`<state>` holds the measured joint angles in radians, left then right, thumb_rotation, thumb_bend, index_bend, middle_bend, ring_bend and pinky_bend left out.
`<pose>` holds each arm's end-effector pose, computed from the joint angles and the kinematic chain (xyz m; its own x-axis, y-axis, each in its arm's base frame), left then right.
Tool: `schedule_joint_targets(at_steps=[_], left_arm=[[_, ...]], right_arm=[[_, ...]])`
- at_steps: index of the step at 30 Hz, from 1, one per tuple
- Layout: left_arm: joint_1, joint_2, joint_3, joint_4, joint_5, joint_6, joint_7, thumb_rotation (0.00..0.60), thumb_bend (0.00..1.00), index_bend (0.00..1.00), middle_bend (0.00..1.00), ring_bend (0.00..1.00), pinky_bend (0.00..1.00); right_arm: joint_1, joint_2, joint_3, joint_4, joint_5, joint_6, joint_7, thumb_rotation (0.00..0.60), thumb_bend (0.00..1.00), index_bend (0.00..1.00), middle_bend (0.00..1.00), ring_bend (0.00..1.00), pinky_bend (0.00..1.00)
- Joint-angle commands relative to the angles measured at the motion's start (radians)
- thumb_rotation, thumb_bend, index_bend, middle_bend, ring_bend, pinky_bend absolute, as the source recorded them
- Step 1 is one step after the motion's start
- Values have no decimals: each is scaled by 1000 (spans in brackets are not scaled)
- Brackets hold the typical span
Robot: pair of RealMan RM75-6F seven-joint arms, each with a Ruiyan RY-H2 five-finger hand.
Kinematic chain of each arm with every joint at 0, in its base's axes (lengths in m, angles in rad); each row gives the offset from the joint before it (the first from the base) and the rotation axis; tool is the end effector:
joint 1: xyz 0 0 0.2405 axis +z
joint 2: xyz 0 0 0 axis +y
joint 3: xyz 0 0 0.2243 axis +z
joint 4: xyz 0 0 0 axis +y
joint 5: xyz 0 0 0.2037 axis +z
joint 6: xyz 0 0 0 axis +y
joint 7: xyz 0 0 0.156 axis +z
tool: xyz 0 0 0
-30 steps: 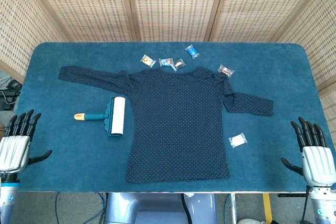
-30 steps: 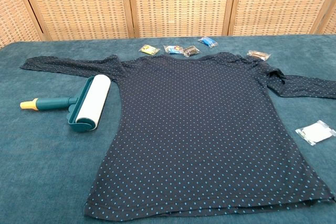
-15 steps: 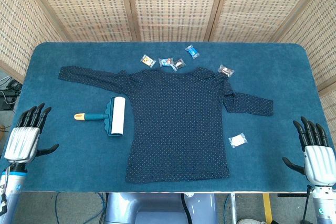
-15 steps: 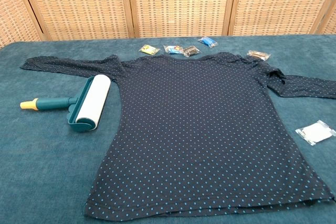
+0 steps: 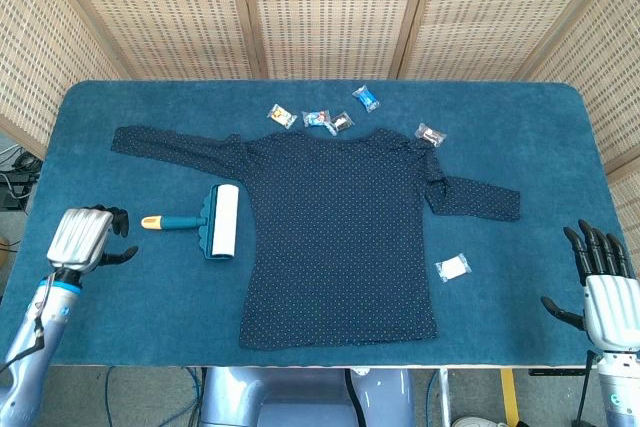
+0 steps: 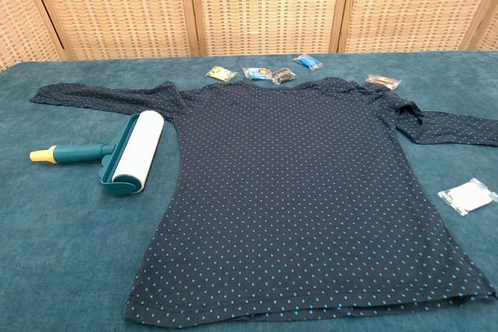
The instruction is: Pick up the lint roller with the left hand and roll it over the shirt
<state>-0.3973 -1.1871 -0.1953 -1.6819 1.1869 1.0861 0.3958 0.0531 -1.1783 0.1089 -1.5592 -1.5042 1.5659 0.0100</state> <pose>-0.2263 0.2901 0.1002 0.5516 0.1709 0.8164 0.8341 -0.1097 -0.5406 -0.2804 -0.1921 0.1591 0.3755 0.1246 0.9184 -0.9263 0.0172 0.3764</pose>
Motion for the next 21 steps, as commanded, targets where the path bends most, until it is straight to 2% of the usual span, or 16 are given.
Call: schedule_joint_targets(at_steps=[1,4,8,12,14,18,21], left_arm=[[-73,-14,-29,40,-102,-91,42,600,268,684,689,581,604],[-114,-35,-36,81,-157,-127,82,600,269,661,701,589,605],[-168,-58,-36,131,-254,-170,141,600,268,459,701,589,604],[-207,-85,-22,174,-323,-181,201,600,268,368,701,589,605],[-224,-96,-14,189,-353,-190,220,600,267,362,702,590,606],[-252,-115,2,210,-393,-214,240,600,267,432,713,597,613],[-276,-134,15,232,-421,-226,262,600,266,435,717,601,614]], right_arm=[[0,-3,4,7,3,3,6,600,108,47,0,0,0],[0,-6,7,16,9,3,16,600,108,50,0,0,0],[3,-14,11,32,12,2,24,600,107,56,0,0,0],[4,-20,12,39,11,3,27,600,107,57,0,0,0],[5,-22,12,42,11,3,27,600,108,58,0,0,0],[6,-25,12,45,9,4,25,600,108,64,0,0,0],[5,-26,11,44,6,7,23,600,108,65,0,0,0]])
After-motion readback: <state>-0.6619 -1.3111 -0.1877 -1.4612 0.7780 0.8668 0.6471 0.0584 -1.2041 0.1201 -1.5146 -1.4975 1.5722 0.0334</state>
